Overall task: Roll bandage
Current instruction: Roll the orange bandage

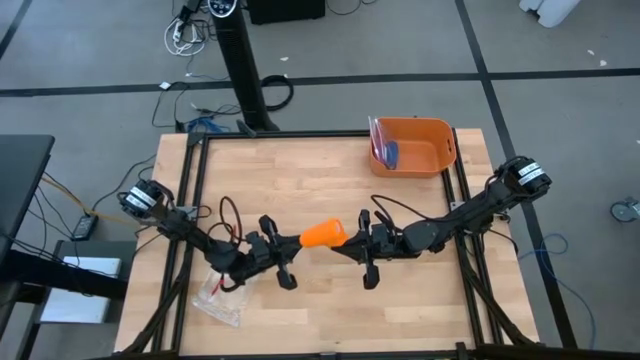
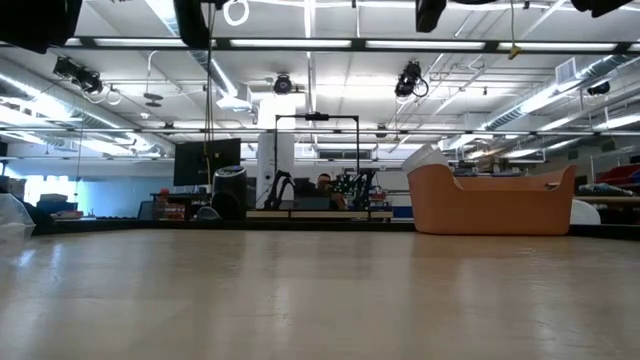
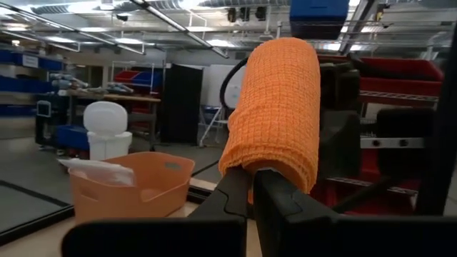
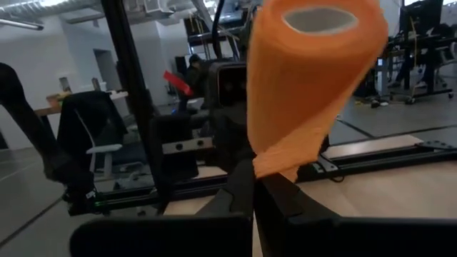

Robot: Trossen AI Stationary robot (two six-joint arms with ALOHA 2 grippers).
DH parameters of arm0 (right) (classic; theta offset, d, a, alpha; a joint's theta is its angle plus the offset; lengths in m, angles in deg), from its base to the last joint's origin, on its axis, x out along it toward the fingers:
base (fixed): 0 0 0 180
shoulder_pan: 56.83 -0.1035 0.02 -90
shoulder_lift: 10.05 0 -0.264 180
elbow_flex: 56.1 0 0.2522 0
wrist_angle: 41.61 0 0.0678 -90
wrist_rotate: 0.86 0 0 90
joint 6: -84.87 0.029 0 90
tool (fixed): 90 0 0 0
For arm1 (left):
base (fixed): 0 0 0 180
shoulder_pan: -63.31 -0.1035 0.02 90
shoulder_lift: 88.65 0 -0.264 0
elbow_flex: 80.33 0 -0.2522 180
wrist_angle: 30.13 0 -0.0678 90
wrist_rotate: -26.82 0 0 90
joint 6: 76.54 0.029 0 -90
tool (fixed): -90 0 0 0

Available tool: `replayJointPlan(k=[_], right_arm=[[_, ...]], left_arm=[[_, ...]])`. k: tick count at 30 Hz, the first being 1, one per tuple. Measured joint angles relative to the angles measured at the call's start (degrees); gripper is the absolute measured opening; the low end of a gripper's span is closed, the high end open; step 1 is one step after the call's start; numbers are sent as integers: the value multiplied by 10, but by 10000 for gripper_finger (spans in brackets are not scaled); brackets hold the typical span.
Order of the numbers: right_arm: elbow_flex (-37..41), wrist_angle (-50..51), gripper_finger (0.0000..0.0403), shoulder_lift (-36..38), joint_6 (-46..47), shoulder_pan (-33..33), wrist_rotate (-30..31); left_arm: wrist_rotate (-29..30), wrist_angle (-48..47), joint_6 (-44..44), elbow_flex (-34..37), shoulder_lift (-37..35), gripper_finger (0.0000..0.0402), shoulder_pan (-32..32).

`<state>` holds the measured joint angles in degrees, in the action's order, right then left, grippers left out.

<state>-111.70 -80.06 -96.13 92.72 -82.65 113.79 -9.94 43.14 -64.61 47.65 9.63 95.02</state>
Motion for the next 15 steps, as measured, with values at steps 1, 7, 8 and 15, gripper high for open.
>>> replayJointPlan(k=[1,7,8,15], right_arm=[[-3,0,0,0,-3,0,0],[-22,24,6,-1,0,18,-34],[-26,30,9,-1,5,22,-36],[-37,62,46,0,16,30,-57]], left_arm=[[0,-3,-3,0,0,12,-2],[8,-5,-9,-12,33,11,-7],[10,-5,-10,-18,40,11,-7],[16,-5,-10,-48,83,11,-7]])
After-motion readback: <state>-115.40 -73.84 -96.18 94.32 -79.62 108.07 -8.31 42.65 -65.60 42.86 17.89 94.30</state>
